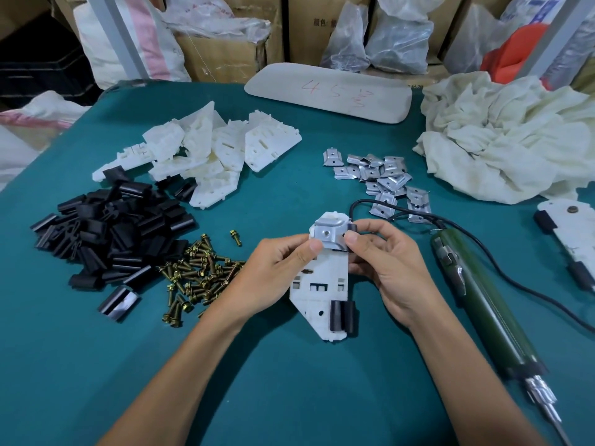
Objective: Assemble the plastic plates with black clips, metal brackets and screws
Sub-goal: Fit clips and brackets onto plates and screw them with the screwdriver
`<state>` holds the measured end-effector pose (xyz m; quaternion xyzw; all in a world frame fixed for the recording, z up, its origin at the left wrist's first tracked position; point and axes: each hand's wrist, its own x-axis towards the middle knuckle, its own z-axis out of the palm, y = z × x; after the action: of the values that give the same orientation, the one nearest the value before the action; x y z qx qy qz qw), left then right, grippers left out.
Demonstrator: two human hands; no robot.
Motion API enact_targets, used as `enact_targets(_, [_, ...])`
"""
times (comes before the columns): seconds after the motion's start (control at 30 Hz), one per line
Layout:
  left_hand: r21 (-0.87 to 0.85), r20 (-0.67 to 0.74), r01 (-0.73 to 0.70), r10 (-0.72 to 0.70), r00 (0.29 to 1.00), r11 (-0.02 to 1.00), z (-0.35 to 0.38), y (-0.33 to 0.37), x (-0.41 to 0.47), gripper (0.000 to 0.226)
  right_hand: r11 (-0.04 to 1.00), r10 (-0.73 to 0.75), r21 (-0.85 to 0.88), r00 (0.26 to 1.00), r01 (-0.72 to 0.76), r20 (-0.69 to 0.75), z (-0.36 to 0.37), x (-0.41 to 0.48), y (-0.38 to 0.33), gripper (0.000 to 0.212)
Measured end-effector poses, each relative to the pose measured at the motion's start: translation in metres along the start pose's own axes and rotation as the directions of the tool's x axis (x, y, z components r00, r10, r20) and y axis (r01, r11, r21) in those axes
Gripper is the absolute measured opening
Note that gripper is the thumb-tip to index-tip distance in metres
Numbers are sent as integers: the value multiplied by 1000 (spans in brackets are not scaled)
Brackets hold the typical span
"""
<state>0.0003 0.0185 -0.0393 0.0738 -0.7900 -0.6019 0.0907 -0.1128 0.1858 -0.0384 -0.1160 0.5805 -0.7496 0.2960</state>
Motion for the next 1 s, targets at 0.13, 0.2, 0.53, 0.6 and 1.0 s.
enact_targets(0.13, [250, -106, 64, -38, 994, 966, -6, -1, 14, 52, 994, 9, -110, 999, -14, -45, -6, 4, 2, 34])
enact_targets(0.2, [335, -248, 112, -28, 968, 935, -11, 0, 35, 34, 971, -7, -238, 996, -14, -89, -8, 5, 5, 24])
enact_targets(0.53, [623, -9, 118, -143, 990, 773, -32, 9, 222, 59, 835, -218, -546, 952, 68, -214, -6, 5, 8, 14])
enact_targets(0.6, [630, 82, 127, -229, 970, 766, -33, 8, 242, 70, 842, -205, -535, 957, 65, -206, -7, 6, 9, 13])
enact_targets(1.0, [776, 69, -206, 245, 967, 597, -65, -13, 189, 72, 854, -228, -512, 952, 95, -205, -7, 9, 9, 9])
